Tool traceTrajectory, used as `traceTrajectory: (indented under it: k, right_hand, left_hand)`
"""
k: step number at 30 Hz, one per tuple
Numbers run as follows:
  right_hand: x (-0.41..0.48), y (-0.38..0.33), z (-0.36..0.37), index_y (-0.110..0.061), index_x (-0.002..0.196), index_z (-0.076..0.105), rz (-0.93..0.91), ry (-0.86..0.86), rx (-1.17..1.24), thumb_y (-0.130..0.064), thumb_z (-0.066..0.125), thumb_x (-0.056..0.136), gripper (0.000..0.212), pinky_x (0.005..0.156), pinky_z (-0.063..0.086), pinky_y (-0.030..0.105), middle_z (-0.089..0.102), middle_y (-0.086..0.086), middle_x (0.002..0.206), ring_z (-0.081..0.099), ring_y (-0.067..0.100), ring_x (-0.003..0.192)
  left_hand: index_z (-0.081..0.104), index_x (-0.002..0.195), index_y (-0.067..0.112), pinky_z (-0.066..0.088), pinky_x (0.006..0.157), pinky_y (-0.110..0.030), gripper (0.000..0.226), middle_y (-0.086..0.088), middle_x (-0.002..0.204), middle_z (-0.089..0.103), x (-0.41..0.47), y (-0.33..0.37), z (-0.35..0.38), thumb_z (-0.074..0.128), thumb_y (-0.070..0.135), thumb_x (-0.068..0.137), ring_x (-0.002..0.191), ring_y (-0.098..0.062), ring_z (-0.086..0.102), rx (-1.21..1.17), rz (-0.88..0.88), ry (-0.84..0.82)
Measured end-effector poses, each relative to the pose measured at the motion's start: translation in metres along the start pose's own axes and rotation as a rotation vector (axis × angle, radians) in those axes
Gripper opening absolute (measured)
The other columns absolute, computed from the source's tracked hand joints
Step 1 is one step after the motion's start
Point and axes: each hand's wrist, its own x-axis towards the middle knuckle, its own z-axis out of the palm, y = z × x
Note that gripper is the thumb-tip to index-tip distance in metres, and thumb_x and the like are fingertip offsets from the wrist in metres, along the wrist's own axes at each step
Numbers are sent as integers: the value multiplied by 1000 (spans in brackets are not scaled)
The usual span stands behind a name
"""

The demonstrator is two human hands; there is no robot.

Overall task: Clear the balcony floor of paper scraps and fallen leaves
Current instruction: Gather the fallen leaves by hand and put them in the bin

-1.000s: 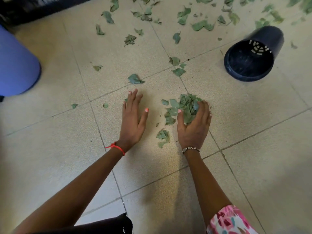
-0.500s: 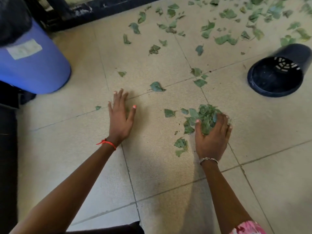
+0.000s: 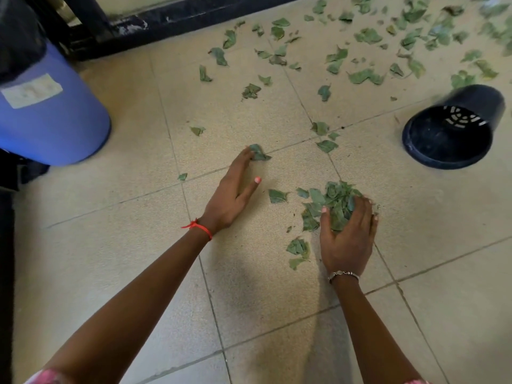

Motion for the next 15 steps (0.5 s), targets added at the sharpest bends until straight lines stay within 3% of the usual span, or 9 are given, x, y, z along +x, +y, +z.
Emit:
traceTrajectory:
  k: [3, 5, 7, 9, 15]
  right_hand:
    - [1, 1, 0, -3, 134, 40, -5, -4, -17, -53, 41, 85, 70, 115, 18, 40, 43, 18, 140, 36, 31, 134]
    - [1, 1, 0, -3, 134, 40, -4, 0, -14, -53, 41, 85, 70, 115, 18, 40, 43, 18, 140, 36, 31, 135]
    - [1, 0, 0, -2, 133, 41, 2, -2, -9, -53, 41, 84, 71, 116, 18, 40, 43, 18, 140, 35, 30, 135]
    - [2, 0, -1, -2, 133, 41, 4, -3, -8, -53, 41, 84, 71, 116, 18, 41, 43, 18, 140, 34, 30, 136]
    - [2, -2, -1, -1, 132, 42, 11, -17, -14, -54, 40, 84, 72, 116, 18, 42, 43, 18, 140, 34, 30, 136]
  left_hand:
    - [26, 147, 18, 25, 114, -40, 58, 4, 153, 29, 21, -2, -9, 38, 41, 96, 137, -7, 29, -31, 43, 148]
    - [24, 147, 17, 17, 117, -52, 59, -1, 152, 31, 39, -18, -20, 35, 45, 96, 139, -16, 28, 94, -60, 324]
    - [25, 146, 13, 2, 118, -52, 64, -9, 157, 19, 51, -39, -35, 30, 51, 95, 145, -23, 15, 254, -239, 423]
    - [21, 149, 10, -5, 118, -50, 70, -10, 159, 11, 57, -55, -46, 27, 53, 94, 147, -23, 6, 310, -349, 382]
    - [26, 148, 16, 0, 118, -34, 63, 1, 158, 16, 49, -48, -36, 24, 50, 94, 146, -12, 11, 324, -147, 171]
